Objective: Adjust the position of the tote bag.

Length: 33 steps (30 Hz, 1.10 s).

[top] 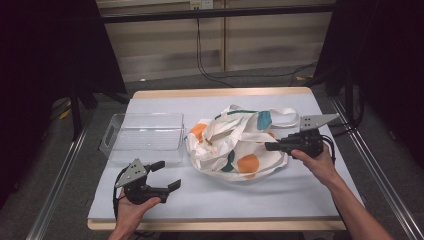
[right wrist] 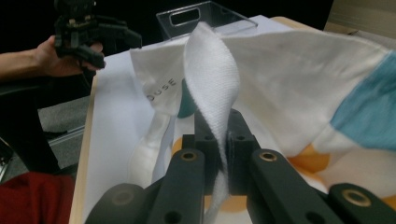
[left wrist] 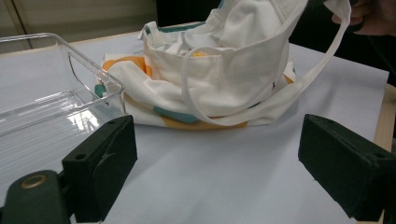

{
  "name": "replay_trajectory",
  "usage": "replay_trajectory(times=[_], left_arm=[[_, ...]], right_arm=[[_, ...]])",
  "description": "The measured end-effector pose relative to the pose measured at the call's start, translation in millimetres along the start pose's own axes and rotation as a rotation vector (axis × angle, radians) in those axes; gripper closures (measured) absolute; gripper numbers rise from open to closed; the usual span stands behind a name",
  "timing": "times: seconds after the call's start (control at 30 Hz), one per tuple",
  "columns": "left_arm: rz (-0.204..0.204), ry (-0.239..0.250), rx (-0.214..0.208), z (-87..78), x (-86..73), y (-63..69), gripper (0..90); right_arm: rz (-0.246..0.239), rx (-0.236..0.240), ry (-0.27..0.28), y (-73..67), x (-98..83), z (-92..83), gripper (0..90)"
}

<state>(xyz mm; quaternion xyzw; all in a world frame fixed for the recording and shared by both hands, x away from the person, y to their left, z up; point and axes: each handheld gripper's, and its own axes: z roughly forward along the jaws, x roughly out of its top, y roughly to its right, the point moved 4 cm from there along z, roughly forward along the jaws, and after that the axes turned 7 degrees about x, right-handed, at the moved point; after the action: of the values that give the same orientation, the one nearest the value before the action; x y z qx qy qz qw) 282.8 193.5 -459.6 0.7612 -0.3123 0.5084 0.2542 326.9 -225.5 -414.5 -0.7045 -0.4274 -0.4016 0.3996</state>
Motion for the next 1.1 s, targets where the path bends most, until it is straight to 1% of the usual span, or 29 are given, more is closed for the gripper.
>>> replay_trajectory(times=[0.1, 0.13, 0.2, 0.23, 0.27, 0.33, 0.37, 0.4, 0.43, 0.47, 0.5, 0.57, 0.6, 0.63, 0.67, 0.7, 0.73, 0.77, 0.8, 0.83, 0.87, 0.9, 0.93, 0.97, 1.0, 1.03, 1.1], left_arm=[[0.009, 0.009, 0.0, -0.7, 1.6, 0.5, 13.0], [0.009, 0.011, -0.009, -0.8, 2.1, 0.9, 13.9], [0.014, 0.009, -0.003, -0.7, 3.2, 2.0, 15.5], [0.017, 0.016, -0.015, -0.2, 4.1, 3.7, 16.1], [0.025, 0.014, -0.021, -0.5, 4.5, 4.3, 17.4], [0.032, 0.015, -0.02, -0.1, 6.3, 6.7, 19.4], [0.039, 0.018, -0.023, 0.1, 7.3, 7.4, 20.2], [0.037, 0.024, -0.027, 1.2, 9.0, 9.9, 21.9], [0.048, 0.02, -0.026, 1.7, 10.0, 10.4, 23.6], [0.05, 0.025, -0.03, 2.8, 11.3, 12.0, 24.4], [0.049, 0.033, -0.047, 4.1, 13.1, 14.4, 28.9], [0.055, 0.036, -0.055, 7.5, 17.2, 18.8, 29.4], [0.062, 0.041, -0.067, 9.1, 19.5, 21.1, 31.9], [0.041, 0.054, -0.099, 12.3, 22.2, 24.6, 35.2], [0.017, 0.057, -0.119, 15.0, 24.3, 26.0, 35.8], [0.006, 0.057, -0.13, 17.4, 25.6, 27.2, 38.5], [0.022, 0.051, -0.116, 21.8, 27.5, 29.5, 41.7], [0.047, 0.044, -0.111, 24.7, 28.5, 31.6, 42.0], [0.078, 0.036, -0.114, 28.3, 29.6, 35.2, 42.6], [0.093, 0.027, -0.115, 31.8, 31.4, 38.1, 44.4], [0.094, 0.024, -0.121, 35.8, 33.9, 40.7, 44.4], [0.095, 0.032, -0.128, 39.8, 37.1, 43.4, 44.4], [0.107, 0.038, -0.13, 44.8, 41.4, 46.0, 44.3], [0.11, 0.038, -0.135, 47.7, 43.6, 48.8, 43.4], [0.125, 0.045, -0.151, 53.1, 47.5, 52.3, 43.1], [0.129, 0.05, -0.154, 55.9, 49.8, 54.5, 43.3], [0.136, 0.054, -0.182, 63.0, 55.4, 58.4, 44.8]], right_arm=[[0.008, 0.003, 0.004, -7.2, -10.6, -2.1, 86.3], [0.008, 0.0, 0.004, -9.1, -13.4, -2.0, 86.3], [0.009, 0.002, -0.012, -14.5, -20.7, -0.7, 86.3], [0.005, -0.009, -0.021, -17.2, -23.9, -0.4, 86.3], [0.007, -0.001, -0.022, -20.0, -27.6, 0.2, 86.3], [0.01, -0.011, -0.033, -23.0, -33.5, -1.1, 86.3], [0.015, -0.007, -0.034, -23.3, -35.8, -1.4, 86.3], [0.019, -0.01, -0.035, -24.0, -39.1, -1.6, 86.3], [0.027, -0.006, -0.04, -24.6, -43.6, 0.1, 86.3], [0.028, -0.007, -0.044, -25.0, -45.3, 1.4, 86.3], [0.028, 0.003, -0.053, -25.1, -47.9, 4.9, 86.3], [0.033, 0.002, -0.054, -25.2, -49.5, 7.5, 86.3], [0.039, 0.011, -0.057, -25.4, -50.7, 9.3, 86.2], [0.035, 0.018, -0.07, -25.0, -52.5, 12.0, 86.3], [0.039, 0.015, -0.08, -24.7, -54.3, 14.6, 86.3], [0.042, 0.021, -0.084, -24.2, -55.2, 16.1, 86.2], [0.042, 0.019, -0.084, -24.1, -55.3, 16.8, 86.2], [0.04, 0.018, -0.078, -23.8, -54.2, 17.5, 86.2], [0.04, 0.021, -0.076, -23.9, -53.2, 17.8, 86.2], [0.036, 0.022, -0.065, -24.0, -50.3, 18.2, 86.2], [0.036, 0.022, -0.065, -24.0, -50.3, 18.2, 86.2], [0.034, 0.023, -0.064, -23.5, -49.4, 18.5, 86.2], [0.032, 0.019, -0.062, -23.0, -48.7, 19.0, 86.2], [0.032, 0.02, -0.059, -23.0, -48.0, 19.8, 86.1], [0.032, 0.021, -0.061, -23.1, -47.7, 20.2, 86.1], [0.027, 0.019, -0.06, -23.5, -47.3, 20.7, 86.1], [0.028, 0.025, -0.057, -24.7, -46.4, 20.7, 86.1]])
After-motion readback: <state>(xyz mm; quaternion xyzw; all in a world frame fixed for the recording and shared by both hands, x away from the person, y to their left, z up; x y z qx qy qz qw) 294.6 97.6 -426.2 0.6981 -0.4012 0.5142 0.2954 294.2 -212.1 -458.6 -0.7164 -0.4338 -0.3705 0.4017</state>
